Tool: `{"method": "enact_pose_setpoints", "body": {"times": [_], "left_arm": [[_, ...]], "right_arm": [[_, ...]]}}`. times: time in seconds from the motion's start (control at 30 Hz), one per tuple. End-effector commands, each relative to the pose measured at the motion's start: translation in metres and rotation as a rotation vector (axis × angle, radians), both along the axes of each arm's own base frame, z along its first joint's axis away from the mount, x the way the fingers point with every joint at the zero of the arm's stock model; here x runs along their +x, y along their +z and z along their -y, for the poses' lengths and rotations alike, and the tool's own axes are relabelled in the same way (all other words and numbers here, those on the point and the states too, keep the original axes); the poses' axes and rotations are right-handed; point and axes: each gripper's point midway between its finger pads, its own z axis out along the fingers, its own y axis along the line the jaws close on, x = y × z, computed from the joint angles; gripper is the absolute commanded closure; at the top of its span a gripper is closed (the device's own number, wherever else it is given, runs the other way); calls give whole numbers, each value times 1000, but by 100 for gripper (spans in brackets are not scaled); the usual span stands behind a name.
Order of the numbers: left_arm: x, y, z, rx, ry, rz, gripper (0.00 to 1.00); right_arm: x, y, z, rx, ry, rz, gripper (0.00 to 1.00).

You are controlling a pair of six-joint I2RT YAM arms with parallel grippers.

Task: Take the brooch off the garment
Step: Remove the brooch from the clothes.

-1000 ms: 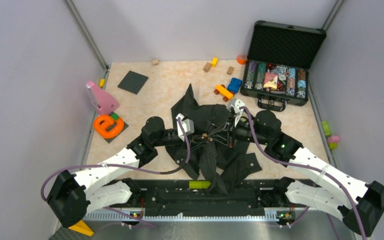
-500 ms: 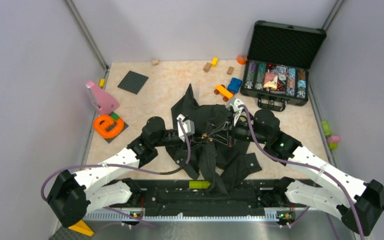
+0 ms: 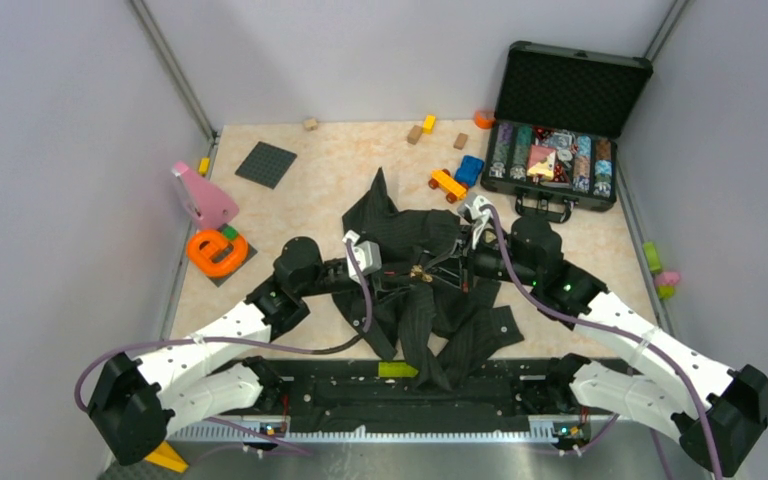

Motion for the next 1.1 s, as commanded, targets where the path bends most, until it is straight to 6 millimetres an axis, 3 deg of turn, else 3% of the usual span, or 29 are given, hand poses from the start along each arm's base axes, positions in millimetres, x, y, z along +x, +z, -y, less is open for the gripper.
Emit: {"method": "enact_pose_setpoints", "body": {"times": [0.0, 0.3, 0.57, 0.87, 1.07], "left_arm": [[3, 1, 1, 22, 19, 78, 41], [12, -1, 13, 75, 46, 157, 42], [18, -5, 18, 106, 64, 169, 55], [19, -9, 19, 128, 66, 159, 80], [16, -9, 19, 131, 53, 155, 80]], "right_arm": [[4, 32, -5, 75, -3, -1, 100], [1, 34, -9, 88, 20, -18, 100], [-1, 34, -11, 95, 38, -25, 100], [-3, 35, -13, 106, 51, -44, 100], [-4, 33, -13, 99, 47, -71, 100]]}}
